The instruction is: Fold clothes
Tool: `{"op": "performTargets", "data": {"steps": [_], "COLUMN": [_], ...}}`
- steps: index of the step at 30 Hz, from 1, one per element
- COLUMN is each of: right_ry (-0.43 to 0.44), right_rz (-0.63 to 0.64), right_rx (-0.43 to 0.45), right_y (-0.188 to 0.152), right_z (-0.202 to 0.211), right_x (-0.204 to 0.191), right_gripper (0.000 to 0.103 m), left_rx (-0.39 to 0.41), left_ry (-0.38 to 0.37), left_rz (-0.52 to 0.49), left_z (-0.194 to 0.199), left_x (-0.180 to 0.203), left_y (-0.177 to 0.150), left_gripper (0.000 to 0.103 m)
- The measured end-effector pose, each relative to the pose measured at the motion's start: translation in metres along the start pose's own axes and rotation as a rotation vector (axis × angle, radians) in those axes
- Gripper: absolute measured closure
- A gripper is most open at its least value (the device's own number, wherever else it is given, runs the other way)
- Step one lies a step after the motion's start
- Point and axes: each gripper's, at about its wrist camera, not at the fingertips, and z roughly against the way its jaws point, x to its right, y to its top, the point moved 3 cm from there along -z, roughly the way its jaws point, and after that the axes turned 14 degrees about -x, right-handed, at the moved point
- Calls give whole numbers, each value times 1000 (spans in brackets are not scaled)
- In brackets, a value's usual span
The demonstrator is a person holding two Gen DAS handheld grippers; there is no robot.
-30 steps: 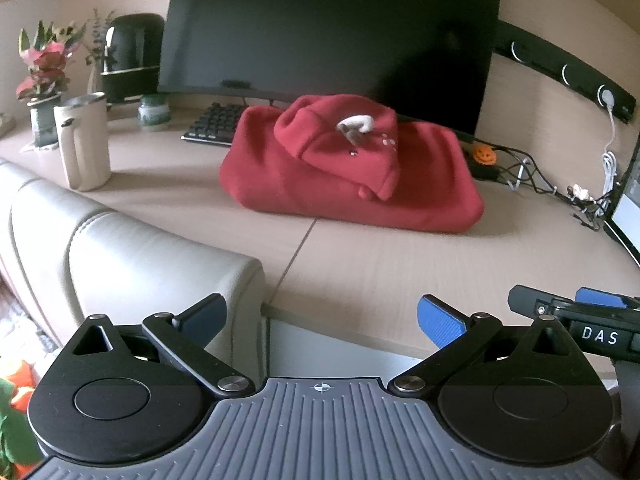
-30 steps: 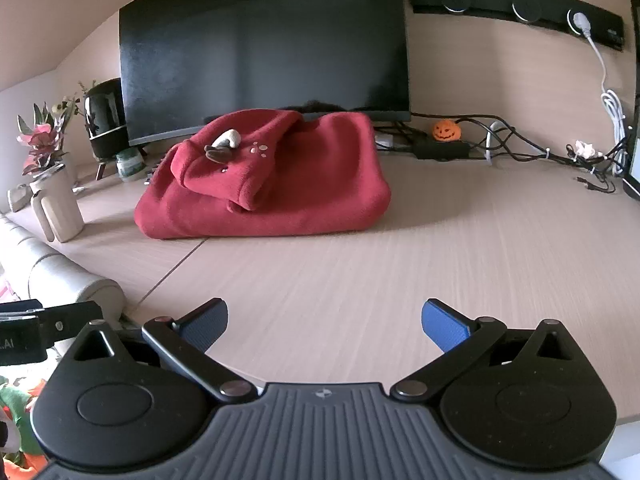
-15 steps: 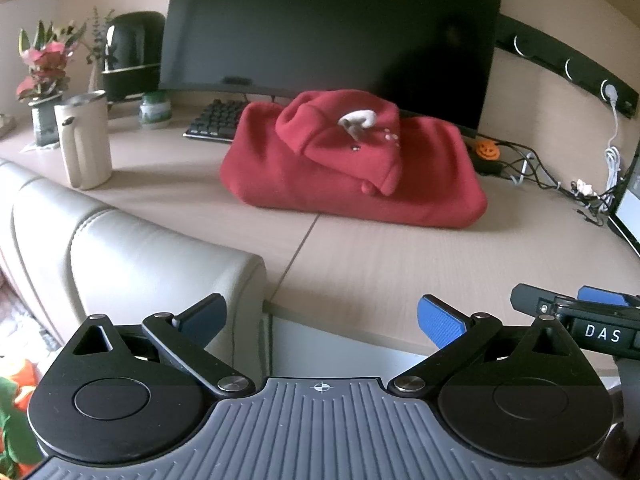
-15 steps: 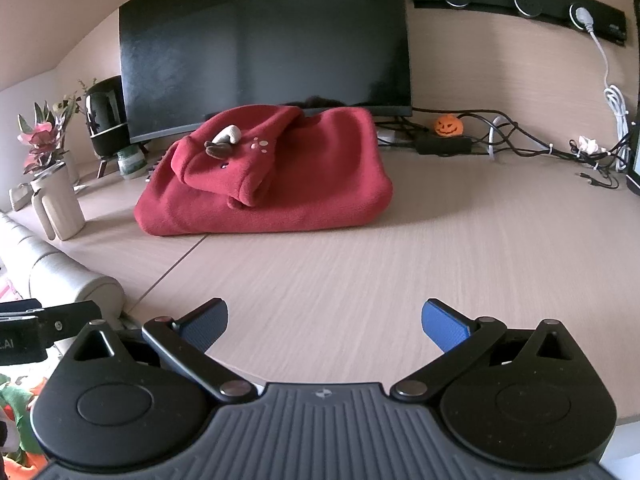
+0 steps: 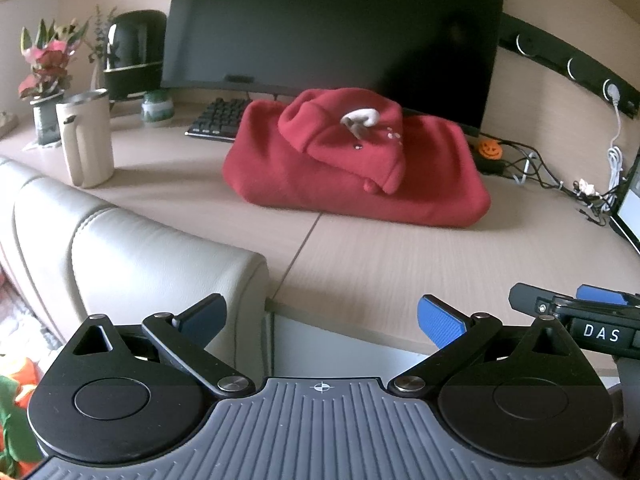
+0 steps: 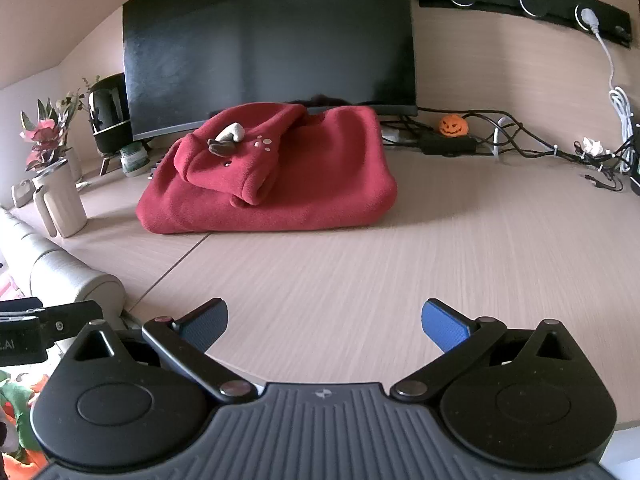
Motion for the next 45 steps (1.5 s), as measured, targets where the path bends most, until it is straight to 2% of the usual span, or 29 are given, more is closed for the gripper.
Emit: {"op": "performTargets", "data": {"steps": [45], "right_ry": [-14], "right_rz": [56], "right_rx": [-19], "right_y": [1], "right_z": [-2], "right_x": [-12], "right_gripper": [0], "left_rx": [0], "left_ry": [-18], "left_rz": [21], "left_z": [-4], "left_x": [-8], "left_y": [-1], "left_gripper": [0]}}
